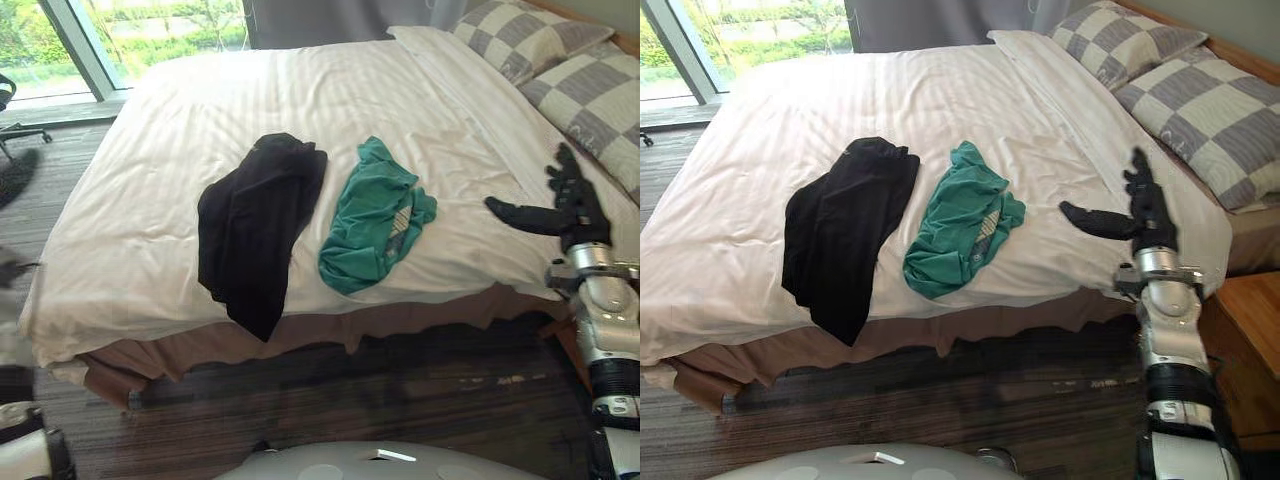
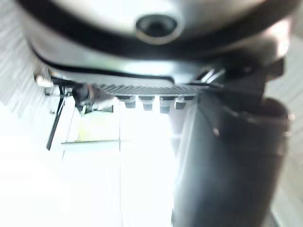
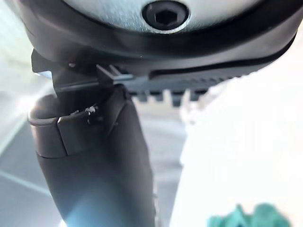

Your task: Tidy up the quilt and then pick up the clothes from the bed and put them into the laundry hamper

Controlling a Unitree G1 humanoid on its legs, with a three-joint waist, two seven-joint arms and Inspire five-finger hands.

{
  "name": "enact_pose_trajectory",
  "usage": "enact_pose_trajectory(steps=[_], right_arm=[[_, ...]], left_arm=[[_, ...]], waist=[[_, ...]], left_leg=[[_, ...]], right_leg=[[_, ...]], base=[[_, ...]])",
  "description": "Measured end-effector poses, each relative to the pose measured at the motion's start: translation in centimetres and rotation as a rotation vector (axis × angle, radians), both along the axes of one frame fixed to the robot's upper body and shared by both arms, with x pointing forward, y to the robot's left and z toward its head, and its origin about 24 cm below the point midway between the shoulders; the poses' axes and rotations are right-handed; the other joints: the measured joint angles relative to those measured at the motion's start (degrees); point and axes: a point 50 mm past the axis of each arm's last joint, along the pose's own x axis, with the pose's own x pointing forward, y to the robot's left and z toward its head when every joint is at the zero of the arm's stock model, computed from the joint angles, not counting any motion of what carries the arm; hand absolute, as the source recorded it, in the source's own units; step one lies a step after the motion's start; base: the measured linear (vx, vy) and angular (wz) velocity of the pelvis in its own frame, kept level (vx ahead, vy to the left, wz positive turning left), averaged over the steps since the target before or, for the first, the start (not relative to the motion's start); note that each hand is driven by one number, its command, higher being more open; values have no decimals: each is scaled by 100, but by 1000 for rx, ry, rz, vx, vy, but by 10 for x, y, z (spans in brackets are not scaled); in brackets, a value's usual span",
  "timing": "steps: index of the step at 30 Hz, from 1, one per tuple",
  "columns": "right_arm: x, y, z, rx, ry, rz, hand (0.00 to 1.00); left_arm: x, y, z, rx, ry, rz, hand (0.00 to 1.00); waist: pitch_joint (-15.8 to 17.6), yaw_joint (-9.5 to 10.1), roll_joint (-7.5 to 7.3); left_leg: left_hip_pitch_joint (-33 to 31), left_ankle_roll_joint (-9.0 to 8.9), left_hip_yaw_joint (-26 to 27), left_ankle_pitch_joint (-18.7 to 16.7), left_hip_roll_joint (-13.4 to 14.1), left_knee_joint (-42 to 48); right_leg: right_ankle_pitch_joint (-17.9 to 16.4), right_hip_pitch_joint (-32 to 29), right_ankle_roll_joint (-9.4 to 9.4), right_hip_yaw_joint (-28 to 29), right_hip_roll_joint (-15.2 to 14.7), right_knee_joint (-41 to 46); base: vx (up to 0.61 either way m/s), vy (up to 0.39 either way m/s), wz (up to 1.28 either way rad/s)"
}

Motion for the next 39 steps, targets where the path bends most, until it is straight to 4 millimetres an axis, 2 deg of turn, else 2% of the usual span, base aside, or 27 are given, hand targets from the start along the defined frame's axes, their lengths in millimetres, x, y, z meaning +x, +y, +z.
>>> enact_pose_trajectory(steps=[2, 5, 7, 11, 14, 17, 21, 23, 25, 27, 31, 34, 36, 37, 39], right_arm=[[8, 11, 1, 8, -1, 31, 100], [10, 12, 3, 8, -10, 35, 100], [10, 13, 3, 10, -9, 34, 100], [11, 23, 1, 41, -17, 55, 100], [13, 32, 7, 37, -47, 87, 100], [15, 39, 19, 25, -94, 119, 100], [26, 48, 40, 20, -160, 150, 100], [31, 55, 58, 20, -224, 176, 100], [29, 61, 69, 14, -272, 204, 100], [26, 69, 80, 3, -319, 239, 100], [20, 92, 97, -28, -391, 333, 100], [11, 106, 118, -20, -490, 402, 100], [8, 112, 131, -25, -544, 430, 100], [7, 114, 136, -30, -558, 441, 100], [8, 119, 145, -44, -572, 470, 100]], left_arm=[[21, -26, -10, 69, 76, -80, 100], [40, -56, -31, 126, 203, -162, 100], [46, -67, -40, 143, 265, -187, 100], [56, -76, -41, 192, 343, -195, 100], [72, -86, -30, 226, 358, -197, 100], [89, -93, -15, 227, 338, -189, 100], [102, -91, -7, 204, 374, -128, 100], [105, -90, -3, 217, 385, -93, 100], [109, -95, 2, 224, 387, -98, 100], [117, -102, 16, 235, 365, -104, 100], [129, -115, 48, 297, 336, -99, 100], [134, -121, 61, 367, 364, -109, 100], [136, -124, 64, 400, 383, -117, 100], [137, -125, 66, 420, 387, -118, 0], [137, -125, 68, 464, 414, -144, 0]], waist=[[117, -60, -43], [147, -93, -56], [176, -125, -43], [292, -201, -21], [393, -214, -10], [632, -216, -49], [1014, -333, -86], [1307, -375, -82], [1389, -427, -48], [1580, -430, -56], [1759, -502, -172], [1860, -532, -251], [1925, -527, -251], [1952, -511, -227], [1999, -497, -148]], left_leg=[[2, 7, 29, 41, 14, -1], [18, 19, 121, 59, 29, -4], [49, 15, 167, 65, 51, -11], [50, -10, 256, 95, 151, -26], [-129, 1, 297, 154, 170, -27], [-379, 22, 325, 252, 171, -29], [-658, 34, 409, 387, 171, -14], [-753, 18, 534, 436, 199, -8], [-979, 24, 602, 486, 214, -12], [-1066, 36, 716, 516, 218, -12], [-1319, 38, 1086, 515, 241, -26], [-1476, 74, 1335, 576, 263, -3], [-1564, 65, 1379, 606, 268, 2], [-1581, 65, 1428, 613, 271, 2], [-1581, 65, 1518, 614, 272, 2]], right_leg=[[40, -29, 2, 50, 16, 0], [92, -89, -5, 163, 37, 0], [109, -94, -11, 214, 60, 2], [133, -151, -43, 288, 164, 3], [198, -355, -78, 349, 189, -7], [318, -629, -111, 417, 200, -23], [515, -967, -122, 538, 219, -55], [566, -1192, -144, 675, 257, 12], [600, -1450, -132, 700, 266, 48], [618, -1633, -132, 786, 272, 142], [653, -2000, -98, 917, 252, 225], [688, -2263, -97, 990, 252, 231], [688, -2390, -97, 1004, 259, 243], [688, -2419, -98, 1011, 262, 248], [687, -2430, -98, 1000, 257, 253]], base=[[-102, 1, -15], [-81, 5, -16], [-59, -1, -13], [-81, -12, -11], [-66, -5, -8], [-72, 3, -6], [-48, 5, -12], [-53, 2, -23], [-83, -4, -16], [-64, -4, -15], [-43, 6, -14], [17, 3, -12], [37, -9, -7], [32, -9, -5], [0, 0, 0]])
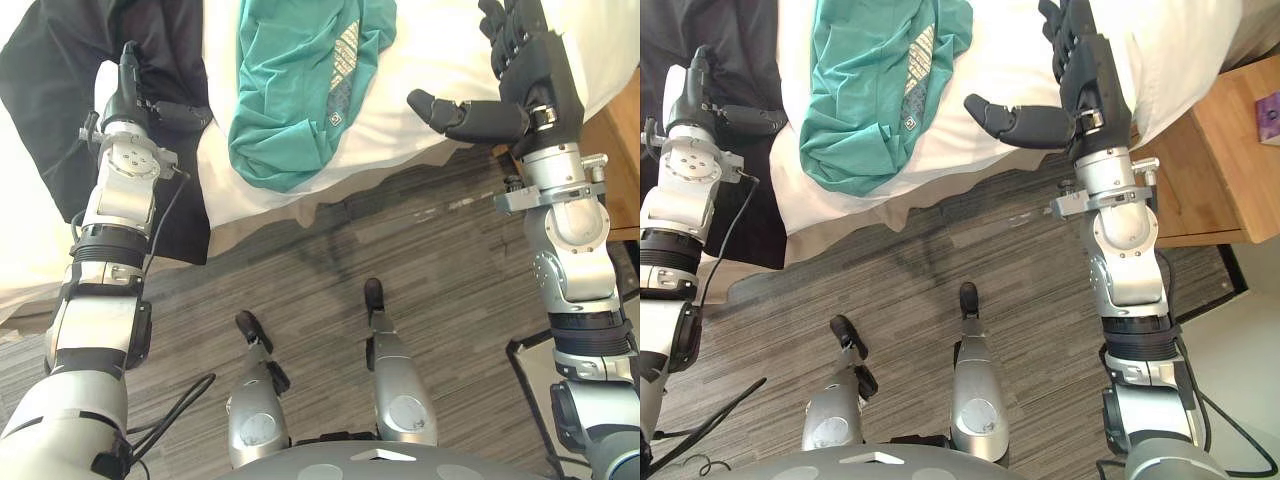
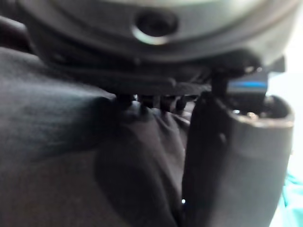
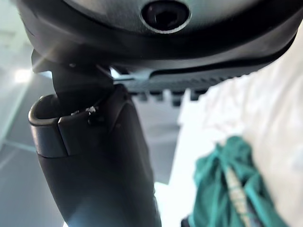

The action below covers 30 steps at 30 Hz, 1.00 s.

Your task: Tidy up the quilt and then pick up the clothes from the bed and put them into the laundry hamper

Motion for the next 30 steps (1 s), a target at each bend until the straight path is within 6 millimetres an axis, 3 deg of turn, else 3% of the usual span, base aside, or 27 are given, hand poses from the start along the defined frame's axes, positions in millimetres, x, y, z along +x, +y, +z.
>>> enact_pose_trajectory(steps=[6, 12, 17, 20, 23, 25, 26, 28, 29, 30], right_arm=[[1, 6, 6, -51, -3, 52, 100], [3, 31, 26, -210, -48, 158, 100], [9, 35, 29, -386, 13, 98, 100], [19, 30, 26, -425, 85, 48, 100], [40, 4, 29, -469, 207, -82, 100], [47, -24, 41, -490, 263, -213, 100], [49, -29, 45, -500, 270, -246, 100], [56, -43, 60, -502, 303, -326, 100], [61, -51, 68, -498, 324, -367, 100], [62, -54, 71, -499, 332, -381, 100]], left_arm=[[-5, 12, 2, 206, 116, 19, 0], [-16, 30, -27, 309, 221, 79, 0], [-29, 45, -46, 43, 90, -4, 0], [-38, 39, -57, -41, 12, -89, 0], [-53, 17, -79, -102, 37, -272, 0], [-73, -4, -105, -173, 102, -436, 0], [-79, -8, -112, -199, 120, -465, 0], [-98, -21, -141, -270, 236, -562, 0], [-113, -30, -168, -347, 359, -606, 0], [-120, -33, -178, -367, 412, -616, 0]], waist=[[1, -1, 8], [-11, -188, 111], [-12, -122, 162], [0, -62, 207], [102, 117, 460], [146, 399, 758], [146, 466, 826], [181, 680, 1004], [218, 794, 1097], [227, 819, 1117]], left_leg=[[2, 3, 133, -5, -22, -3], [166, 22, 315, -25, -69, -13], [127, 40, 161, -7, -64, -7], [56, 59, -70, 10, -77, -2], [52, 60, -453, 9, -90, 0], [-21, 63, -715, 7, -119, 1], [-62, 63, -776, 7, -128, 1], [-184, 104, -928, 39, -151, 1], [-282, 132, -1045, 62, -153, 1], [-327, 142, -1088, 71, -156, 1]], right_leg=[[-12, -120, -1, 84, -11, 83], [-26, -156, 22, 261, -27, 186], [-30, -135, 30, 151, -71, 201], [-34, -60, 35, -112, -95, 193], [-34, 248, 34, -576, -146, 120], [-35, 404, 32, -876, -193, 25], [-35, 421, 32, -931, -203, -3], [-32, 421, 30, -1053, -225, -49], [-33, 418, 30, -1163, -230, -54], [-32, 413, 29, -1214, -234, -62]], base=[[-8, 4, -9], [-14, -9, -15], [6, -20, 7], [27, -32, 34], [41, -16, 53], [42, -3, 55], [30, 2, 46], [16, 4, 37], [1, 0, 33], [-9, -4, 36]])
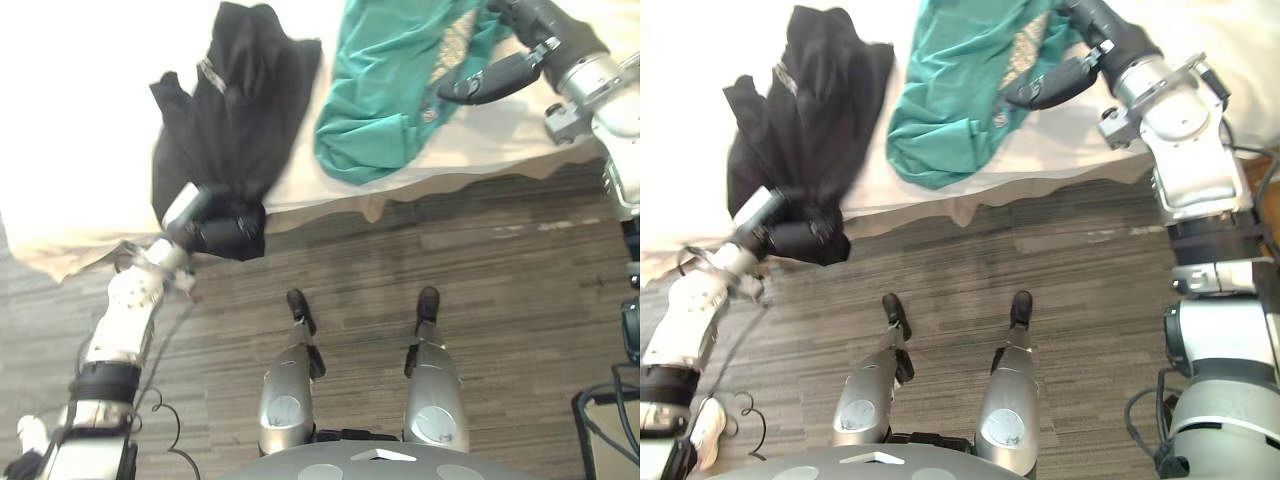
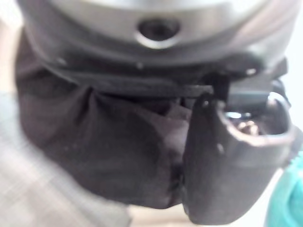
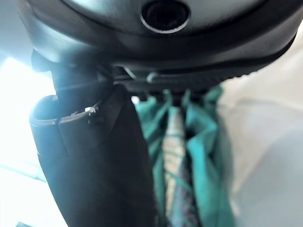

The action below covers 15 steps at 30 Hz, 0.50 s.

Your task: Tidy up the quilt and then pick up the clothes from the bed and put them into the laundry hamper

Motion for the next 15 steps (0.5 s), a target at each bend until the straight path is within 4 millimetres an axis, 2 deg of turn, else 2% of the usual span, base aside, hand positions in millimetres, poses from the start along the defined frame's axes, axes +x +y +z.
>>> enact_pose_trajectory(steps=[2, 4, 5, 6, 9, 13, 15], right_arm=[[5, -13, 3, -10, 35, -66, 100], [5, -20, 8, -32, 37, -106, 100], [4, -25, 18, -76, 25, -148, 100], [3, -27, 22, -97, 22, -167, 0], [1, -36, 31, -160, 47, -222, 0], [-8, -49, 47, -209, 56, -275, 0], [-11, -57, 47, -205, 75, -293, 0]], left_arm=[[-29, -16, -41, -38, 215, -76, 0], [-46, -23, -58, -82, 317, -105, 0], [-58, -27, -68, -134, 380, -112, 0], [-59, -28, -70, -154, 392, -111, 0], [-57, -31, -66, -233, 380, -87, 0], [-45, -43, -48, -283, 294, -114, 0], [-44, -48, -45, -290, 278, -130, 0]], waist=[[10, 157, 22], [12, 254, 26], [20, 334, 44], [25, 363, 56], [55, 480, 134], [60, 567, 239], [25, 599, 288]], left_leg=[[-144, 33, -137, 32, -23, 0], [-231, 47, -192, 53, -39, 0], [-310, 56, -223, 78, -46, -1], [-334, 60, -243, 87, -49, -2], [-447, 51, -299, 103, -50, -7], [-624, 13, -333, 146, -59, -8], [-613, 21, -361, 157, -60, -9]], right_leg=[[5, -21, -5, -127, -20, -47], [18, -61, -3, -191, -33, -79], [40, -114, -10, -216, -37, -81], [49, -125, -13, -231, -38, -85], [89, -197, -26, -273, -38, -96], [245, -266, -64, -343, -31, -306], [265, -208, -47, -371, -27, -335]], base=[[2, -2, 29], [-2, -1, 19], [-13, -1, 12], [-28, 1, 9], [-58, 2, 7], [-71, 2, 2], [-37, -11, 5]])
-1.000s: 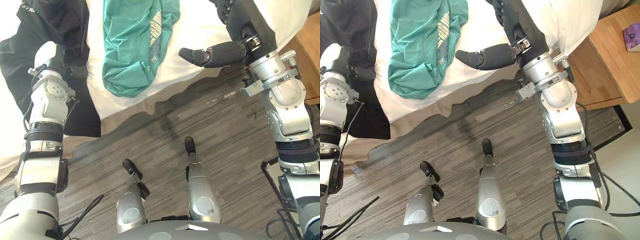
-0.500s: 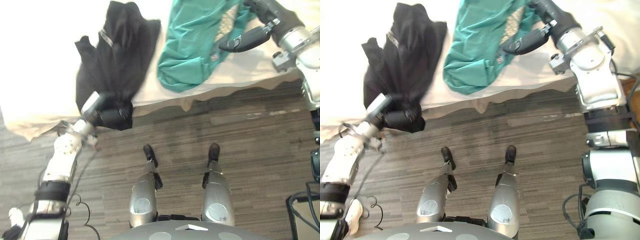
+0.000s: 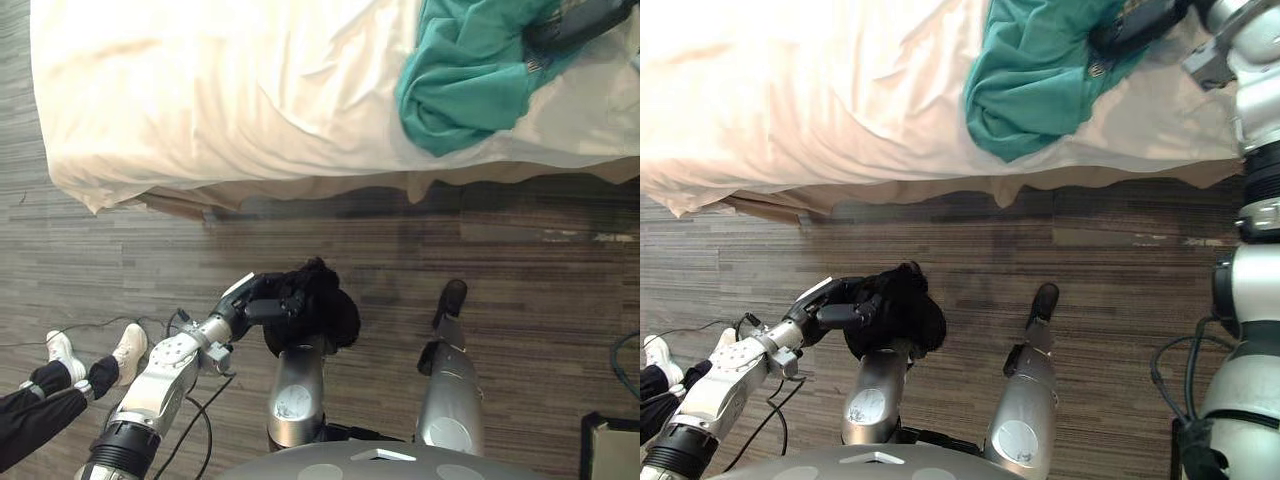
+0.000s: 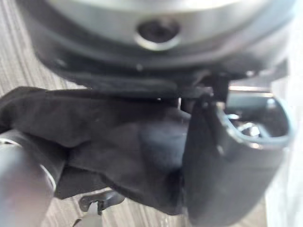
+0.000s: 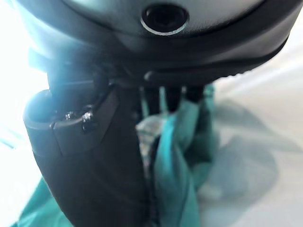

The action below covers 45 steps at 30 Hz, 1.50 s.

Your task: Tidy up the quilt and then pick up the clothes from the bed and put them into the laundry hamper

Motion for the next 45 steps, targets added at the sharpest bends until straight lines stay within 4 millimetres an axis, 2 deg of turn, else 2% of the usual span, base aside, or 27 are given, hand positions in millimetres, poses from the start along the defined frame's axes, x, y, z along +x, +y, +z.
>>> enact_pose_trajectory(steps=[3, 5, 6, 8, 10, 11, 12, 13, 14, 15, 16, 17, 18, 20, 21, 22, 23, 25, 26, 28, 31, 34, 36, 39, 40, 43, 45], right_arm=[[-1, -10, -7, 51, 3, -16, 0], [0, -18, -22, 145, 14, -5, 0], [2, -24, -46, 250, 27, 22, 0], [4, -26, -65, 330, 34, 54, 0], [2, -28, -119, 544, 34, 122, 0], [0, -23, -151, 657, 26, 156, 0], [-3, -18, -168, 720, 23, 174, 0], [-10, -9, -206, 865, 18, 194, 0], [-15, -4, -226, 935, 25, 191, 0], [-25, 4, -259, 1033, 44, 167, 0], [-44, 16, -303, 1135, 99, 110, 0], [-71, 29, -349, 1231, 154, 25, 0], [-86, 35, -370, 1268, 185, -26, 0], [-148, 67, -434, 1344, 333, -214, 0], [-163, 74, -445, 1361, 368, -254, 0], [-190, 85, -462, 1370, 420, -321, 0], [-211, 93, -471, 1376, 452, -371, 0], [-237, 98, -477, 1336, 491, -410, 0], [-246, 99, -478, 1308, 510, -416, 0], [-254, 100, -477, 1279, 522, -417, 0], [-258, 105, -479, 1311, 540, -398, 0], [-260, 119, -482, 1506, 580, -313, 0], [-263, 129, -483, 1570, 630, -246, 0], [-264, 131, -480, 1580, 637, -211, 0], [-268, 133, -477, 1556, 630, -212, 0], [-271, 139, -476, 1525, 636, -235, 0], [-269, 145, -476, 1497, 663, -220, 0]], left_arm=[[1, -1, 2, 0, -10, 0, 0], [0, 0, 2, 4, -9, 3, 0], [-4, 3, 2, 7, -12, 16, 0], [-9, 7, 4, 7, -21, 35, 0], [-22, 14, 10, -2, -41, 71, 0], [-31, 18, 10, -10, -44, 97, 0], [-36, 19, 10, -13, -43, 112, 0], [-44, 21, 5, -13, -34, 140, 0], [-49, 21, 2, -15, -21, 155, 0], [-55, 21, -5, -33, 10, 180, 0], [-64, 18, -18, -65, 63, 214, 0], [-72, 13, -33, -102, 128, 257, 0], [-76, 11, -42, -118, 162, 284, 0], [-93, 4, -75, -149, 312, 392, 0], [-98, 2, -82, -155, 350, 417, 0], [-107, -2, -94, -159, 411, 449, 0], [-111, -7, -100, -182, 447, 482, 0], [-111, -12, -103, -192, 455, 509, 0], [-112, -15, -105, -222, 462, 537, 0], [-114, -18, -107, -260, 471, 568, 0], [-123, -21, -114, -303, 519, 615, 0], [-127, -28, -120, -320, 536, 621, 0], [-126, -32, -121, -351, 541, 630, 0], [-127, -44, -125, -348, 561, 585, 0], [-127, -47, -124, -334, 561, 540, 0], [-128, -45, -124, -315, 560, 532, 0], [-128, -42, -123, -303, 536, 549, 0]], waist=[[-10, 1, 9], [-11, 2, 4], [-18, -11, -19], [-27, -38, -57], [-57, -102, -175], [-90, -189, -264], [-116, -226, -323], [-190, -295, -454], [-240, -333, -527], [-331, -357, -645], [-493, -372, -789], [-703, -398, -916], [-782, -424, -976], [-1011, -587, -1160], [-1093, -647, -1194], [-1240, -733, -1250], [-1266, -822, -1282], [-1413, -873, -1278], [-1502, -951, -1266], [-1554, -978, -1253], [-1772, -957, -1238], [-1876, -990, -1249], [-1912, -990, -1282], [-2017, -1147, -1320], [-2083, -1211, -1373], [-2174, -1142, -1457], [-2189, -1056, -1473]], left_leg=[[35, 46, -55, 69, -6, 3], [137, 47, -71, 71, -9, 6], [306, 41, -61, 66, -11, 6], [425, 30, -39, 56, -10, 6], [706, -26, 36, -1, 3, 4], [856, -19, 60, -69, 9, 1], [935, -26, 76, -98, 13, 1], [1098, -42, 118, -149, 21, -1], [1172, -49, 142, -177, 25, -2], [1295, -57, 203, -232, 30, -4], [1429, -74, 275, -310, 32, -19], [1511, -77, 336, -381, 34, -21], [1564, -88, 342, -401, 32, -18], [1810, -106, 350, -479, 28, -19], [1844, -113, 353, -501, 27, -19], [1890, -113, 368, -527, 24, -20], [1992, -122, 369, -554, 18, -20], [2030, -134, 351, -574, 1, -21], [2043, -133, 298, -578, -20, -22], [2165, -120, 244, -626, -42, -24], [2229, -153, 226, -665, -42, -24], [2248, -168, 116, -671, -38, -26], [2226, -153, -9, -658, -65, -26], [2042, -79, -476, -622, -152, -26], [1902, -53, -855, -619, -262, -26], [1773, 15, -1320, -570, -464, -25], [1729, 3, -1497, -538, -541, -23]], right_leg=[[9, 83, 9, -44, 3, -9], [7, 224, 6, -86, 3, -31], [-6, 393, -14, -128, 2, -35], [-23, 500, -39, -145, 2, -36], [-86, 760, -105, -160, 7, -37], [-142, 905, -64, -161, 8, -34], [-176, 967, -67, -157, 8, -31], [-230, 1108, -65, -144, 9, -31], [-268, 1165, -84, -131, 10, -29], [-306, 1249, -52, -85, 13, -30], [-361, 1337, -37, -25, 13, -30], [-405, 1404, -22, -4, 10, -35], [-432, 1456, -11, -2, 4, -37], [-517, 1695, 31, -19, -6, -51], [-526, 1733, 42, -21, -7, -58], [-540, 1773, 79, -22, -14, -60], [-558, 1877, 99, -35, -23, -61], [-572, 1942, 115, -85, -45, -70], [-578, 2023, 121, -173, -64, -109], [-620, 2185, 106, -264, -82, -153], [-675, 2269, 91, -500, -135, -100], [-689, 2339, 30, -612, -141, -17], [-762, 2404, 46, -589, -130, -23], [-1284, 2388, 50, -243, -31, 255], [-1648, 2320, 28, 70, 34, 548], [-2029, 2338, -34, 101, -11, 874], [-2098, 2435, -26, -54, -55, 888]], base=[[8, -24, 10], [41, -25, 9], [47, -22, 3], [42, -22, -2], [46, -27, -8], [37, -20, -8], [36, -17, -10], [33, -12, -10], [39, -14, -16], [43, -13, -20], [61, -14, -23], [70, -15, -16], [90, -19, -5], [92, -22, -3], [79, -21, -5], [81, -20, -2], [71, -15, -1], [30, -3, 10], [3, 2, 22], [-17, 8, 18], [-14, 9, 7], [2, 1, 14], [4, -9, 27], [2, -31, 85], [2, -57, 127], [91, -69, 96], [96, -52, 63]])
